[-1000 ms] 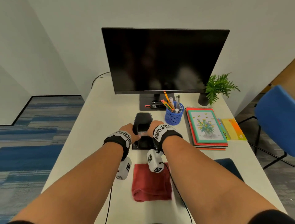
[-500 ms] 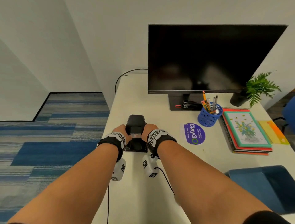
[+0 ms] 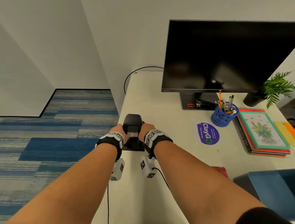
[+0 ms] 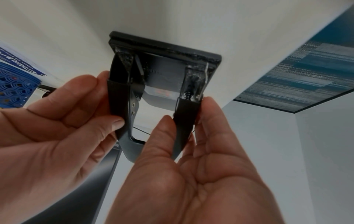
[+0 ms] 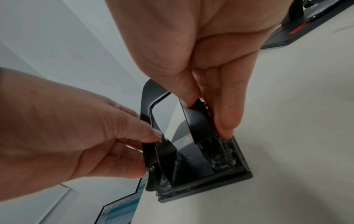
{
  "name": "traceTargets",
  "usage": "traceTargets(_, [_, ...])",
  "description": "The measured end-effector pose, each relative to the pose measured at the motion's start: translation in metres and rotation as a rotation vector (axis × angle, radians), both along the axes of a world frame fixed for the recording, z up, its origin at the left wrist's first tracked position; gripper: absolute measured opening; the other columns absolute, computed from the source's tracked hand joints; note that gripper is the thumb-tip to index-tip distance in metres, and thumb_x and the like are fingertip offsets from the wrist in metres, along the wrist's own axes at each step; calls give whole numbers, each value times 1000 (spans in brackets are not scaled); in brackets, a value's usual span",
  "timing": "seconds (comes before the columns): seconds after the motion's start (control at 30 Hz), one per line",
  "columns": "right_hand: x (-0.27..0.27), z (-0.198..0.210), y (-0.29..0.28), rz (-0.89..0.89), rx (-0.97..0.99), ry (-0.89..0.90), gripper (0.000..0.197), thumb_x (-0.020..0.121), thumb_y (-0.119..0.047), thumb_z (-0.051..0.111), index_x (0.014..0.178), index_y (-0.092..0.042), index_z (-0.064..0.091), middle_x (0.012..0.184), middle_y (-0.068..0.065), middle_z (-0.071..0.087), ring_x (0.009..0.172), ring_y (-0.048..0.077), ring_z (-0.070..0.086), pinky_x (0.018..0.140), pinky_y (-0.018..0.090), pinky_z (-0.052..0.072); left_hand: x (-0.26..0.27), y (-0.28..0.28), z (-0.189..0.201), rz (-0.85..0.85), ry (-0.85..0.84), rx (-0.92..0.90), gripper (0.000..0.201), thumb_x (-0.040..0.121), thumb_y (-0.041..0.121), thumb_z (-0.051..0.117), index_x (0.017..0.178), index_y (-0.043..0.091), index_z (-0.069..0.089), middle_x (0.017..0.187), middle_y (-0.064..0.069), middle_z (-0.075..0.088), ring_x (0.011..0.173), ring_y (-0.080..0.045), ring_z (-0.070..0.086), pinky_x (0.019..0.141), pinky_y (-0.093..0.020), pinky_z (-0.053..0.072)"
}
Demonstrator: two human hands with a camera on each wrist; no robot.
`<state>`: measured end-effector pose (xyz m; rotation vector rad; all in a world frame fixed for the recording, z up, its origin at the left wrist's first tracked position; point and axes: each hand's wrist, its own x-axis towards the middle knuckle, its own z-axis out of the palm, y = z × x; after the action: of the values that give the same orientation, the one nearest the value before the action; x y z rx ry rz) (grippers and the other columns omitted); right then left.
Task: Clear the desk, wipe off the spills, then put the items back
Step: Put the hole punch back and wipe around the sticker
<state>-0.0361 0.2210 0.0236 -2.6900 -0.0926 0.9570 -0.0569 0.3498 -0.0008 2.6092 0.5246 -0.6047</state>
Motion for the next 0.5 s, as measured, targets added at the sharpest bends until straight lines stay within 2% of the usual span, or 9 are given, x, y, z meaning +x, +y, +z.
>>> traceTargets(0.13, [-2, 4, 2, -13, -6, 8, 36, 96, -20, 52, 129, -5, 52, 131, 13, 57, 120, 28, 56, 100, 32, 45, 0, 1, -2, 0, -8, 4, 37, 86, 20, 60, 119, 8, 50, 115, -15, 60, 104, -32, 59, 81, -32, 46])
traceTargets(0.3, [-7, 10, -1, -21, -6, 22, 36, 97, -19, 51, 130, -4, 51, 133, 13, 56, 121, 28, 55, 100, 32, 43, 1, -2, 0, -8, -44, 12, 37, 86, 16, 60, 121, 7, 51, 117, -15, 60, 105, -32, 60, 87, -37, 50])
traceTargets(0.43, [-14, 19, -12, -65, 66, -70, 34, 96, -17, 51, 128, -4, 51, 129, 14, 58, 118, 31, 57, 95, 33, 45, 4, -7, 6, -7, -127, -12, 44, 85, 13, 60, 127, 8, 47, 123, -16, 57, 111, -34, 58, 89, -37, 49])
traceTargets(0.5, [-16, 22, -20, -102, 98, -100, 31, 96, -17, 51, 124, -4, 54, 125, 13, 60, 114, 31, 58, 87, 31, 46, 6, -11, 9, 19, -170, -21, 49, 84, 12, 62, 130, 9, 45, 127, -17, 55, 113, -34, 57, 90, -38, 49])
